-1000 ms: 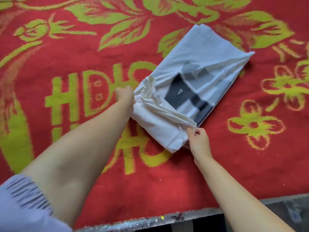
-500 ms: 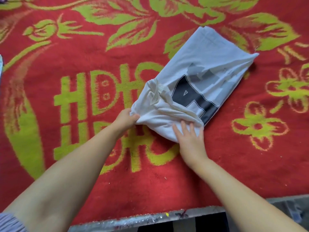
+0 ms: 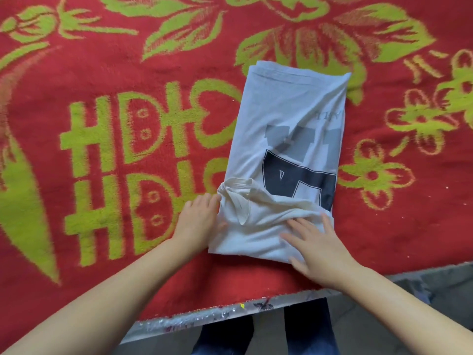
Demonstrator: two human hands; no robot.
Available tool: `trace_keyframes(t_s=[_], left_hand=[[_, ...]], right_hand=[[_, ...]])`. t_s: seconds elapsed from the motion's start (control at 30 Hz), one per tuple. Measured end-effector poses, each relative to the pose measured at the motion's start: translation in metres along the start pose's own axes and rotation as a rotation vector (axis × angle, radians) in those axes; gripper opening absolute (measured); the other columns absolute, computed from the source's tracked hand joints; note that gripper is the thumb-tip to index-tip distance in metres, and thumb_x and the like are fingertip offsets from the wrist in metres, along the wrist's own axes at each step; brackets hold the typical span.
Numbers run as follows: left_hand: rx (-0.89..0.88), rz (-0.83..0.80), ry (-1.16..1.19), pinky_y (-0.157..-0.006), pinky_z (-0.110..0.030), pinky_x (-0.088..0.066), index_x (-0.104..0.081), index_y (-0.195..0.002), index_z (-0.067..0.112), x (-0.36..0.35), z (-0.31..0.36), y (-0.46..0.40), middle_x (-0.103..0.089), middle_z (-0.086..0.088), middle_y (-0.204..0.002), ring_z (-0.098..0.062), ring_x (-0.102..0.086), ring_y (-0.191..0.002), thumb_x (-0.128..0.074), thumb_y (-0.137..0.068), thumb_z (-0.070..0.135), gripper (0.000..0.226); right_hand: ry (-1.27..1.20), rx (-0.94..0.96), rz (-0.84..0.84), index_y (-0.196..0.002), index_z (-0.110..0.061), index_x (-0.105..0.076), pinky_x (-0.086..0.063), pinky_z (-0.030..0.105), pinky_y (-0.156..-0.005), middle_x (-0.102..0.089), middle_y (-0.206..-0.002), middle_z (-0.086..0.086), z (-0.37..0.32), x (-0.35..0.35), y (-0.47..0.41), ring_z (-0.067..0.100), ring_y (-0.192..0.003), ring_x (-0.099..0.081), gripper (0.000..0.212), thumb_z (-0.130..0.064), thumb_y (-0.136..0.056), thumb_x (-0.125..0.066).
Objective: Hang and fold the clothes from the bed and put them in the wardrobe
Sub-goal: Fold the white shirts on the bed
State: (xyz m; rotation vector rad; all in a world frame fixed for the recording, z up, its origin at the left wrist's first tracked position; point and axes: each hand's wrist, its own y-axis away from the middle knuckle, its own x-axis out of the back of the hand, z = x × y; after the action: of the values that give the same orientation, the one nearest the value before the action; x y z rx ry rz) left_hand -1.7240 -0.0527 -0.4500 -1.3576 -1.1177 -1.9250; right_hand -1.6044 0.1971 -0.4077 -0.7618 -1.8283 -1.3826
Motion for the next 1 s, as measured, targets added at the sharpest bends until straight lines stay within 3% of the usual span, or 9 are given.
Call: trace_keyframes(t_s=[0.13, 0.23, 0.37, 0.47, 0.53, 0.63, 0.73, 0.87, 1.0], left_hand=[[-0.34, 0.221, -0.069, -0.092, -0.058, -0.047, -0.049, -0.134, 0.012, -0.003, 0.007, -0.014, -0.057, -0.021, -0.129, -0.037, -0.058, -0.117, -0.086, -0.054, 0.032, 0.091], [-0.31, 0.189, 0.072, -0.092, -0.063, -0.044, -0.066, -0.112, 0.003, 0.0, 0.018, -0.041, -0.057, -0.027, -0.126, -0.047, -0.056, -0.114, -0.075, -0.062, 0.006, 0.05], [0.007, 0.187, 0.426, -0.085, -0.042, -0.041, -0.062, -0.098, 0.001, 0.014, 0.023, -0.081, -0.058, -0.018, -0.107, -0.036, -0.053, -0.102, -0.064, -0.083, 0.01, 0.017], [0.207, 0.344, 0.469, -0.098, -0.044, -0.036, -0.054, -0.12, 0.004, 0.016, 0.028, -0.081, -0.053, -0.016, -0.122, -0.033, -0.046, -0.115, -0.057, -0.089, 0.019, 0.035], [-0.08, 0.407, 0.352, -0.1, -0.048, -0.038, -0.052, -0.126, 0.004, 0.009, 0.037, -0.054, -0.054, -0.02, -0.125, -0.033, -0.047, -0.116, -0.055, -0.086, 0.027, 0.046], [-0.564, 0.123, -0.041, -0.102, -0.058, -0.039, -0.05, -0.136, 0.007, -0.016, 0.039, 0.001, -0.049, -0.021, -0.138, -0.035, -0.048, -0.128, -0.066, -0.07, 0.046, 0.079], [-0.514, -0.147, -0.188, -0.099, -0.055, -0.044, -0.052, -0.135, 0.005, -0.026, 0.033, 0.022, -0.046, -0.019, -0.142, -0.032, -0.046, -0.131, -0.071, -0.057, 0.034, 0.086], [-0.429, -0.167, -0.104, -0.11, -0.042, -0.036, -0.05, -0.135, -0.002, -0.013, 0.042, 0.008, -0.042, -0.021, -0.144, -0.033, -0.043, -0.133, -0.037, -0.08, 0.0, 0.056], [-0.235, -0.694, 0.216, -0.097, -0.034, -0.04, -0.06, -0.117, 0.005, 0.03, 0.046, -0.012, -0.056, -0.017, -0.129, -0.029, -0.051, -0.119, -0.041, -0.085, -0.003, 0.038]], right_hand=[[-0.237, -0.133, 0.331, -0.13, -0.01, -0.059, -0.046, 0.052, -0.097, -0.054, -0.133, 0.019, -0.003, 0.007, -0.036, 0.035, -0.121, -0.055, 0.07, -0.011, -0.064, -0.08], [-0.326, -0.217, 0.263, -0.138, -0.018, -0.047, -0.034, 0.038, -0.099, -0.056, -0.129, 0.005, 0.015, 0.0, -0.064, 0.026, -0.122, -0.05, 0.056, -0.021, -0.084, -0.063], [-0.803, -0.42, 0.403, -0.098, -0.01, -0.067, -0.041, 0.036, -0.083, -0.069, -0.098, 0.006, 0.04, 0.01, -0.083, 0.026, -0.098, -0.061, 0.013, -0.018, -0.09, -0.061], [-0.495, -0.516, 0.558, -0.11, -0.011, -0.064, -0.04, 0.041, -0.09, -0.062, -0.111, 0.009, 0.044, 0.009, -0.076, 0.031, -0.108, -0.055, 0.022, -0.019, -0.091, -0.059], [-0.338, -0.247, 0.649, -0.118, -0.007, -0.061, -0.044, 0.044, -0.092, -0.06, -0.119, 0.015, 0.032, 0.003, -0.055, 0.036, -0.111, -0.057, 0.038, -0.02, -0.083, -0.066], [-0.041, 0.031, 0.382, -0.135, -0.009, -0.05, -0.043, 0.062, -0.096, -0.049, -0.14, 0.021, 0.002, -0.029, -0.018, 0.041, -0.128, -0.048, 0.088, -0.044, -0.061, -0.082], [0.073, -0.099, -0.04, -0.148, -0.021, -0.034, -0.022, 0.074, -0.1, -0.021, -0.155, 0.023, -0.006, -0.045, 0.005, 0.045, -0.141, -0.022, 0.111, -0.054, -0.054, -0.082], [0.066, -0.143, -0.034, -0.14, -0.014, -0.049, -0.032, 0.062, -0.103, -0.044, -0.141, 0.029, 0.005, -0.03, 0.0, 0.046, -0.132, -0.041, 0.088, -0.007, -0.058, -0.081], [-0.287, 0.032, -0.301, -0.144, -0.023, -0.039, -0.027, 0.028, -0.109, -0.041, -0.144, 0.005, 0.023, 0.012, -0.005, 0.02, -0.133, -0.036, 0.063, 0.001, -0.086, -0.041]])
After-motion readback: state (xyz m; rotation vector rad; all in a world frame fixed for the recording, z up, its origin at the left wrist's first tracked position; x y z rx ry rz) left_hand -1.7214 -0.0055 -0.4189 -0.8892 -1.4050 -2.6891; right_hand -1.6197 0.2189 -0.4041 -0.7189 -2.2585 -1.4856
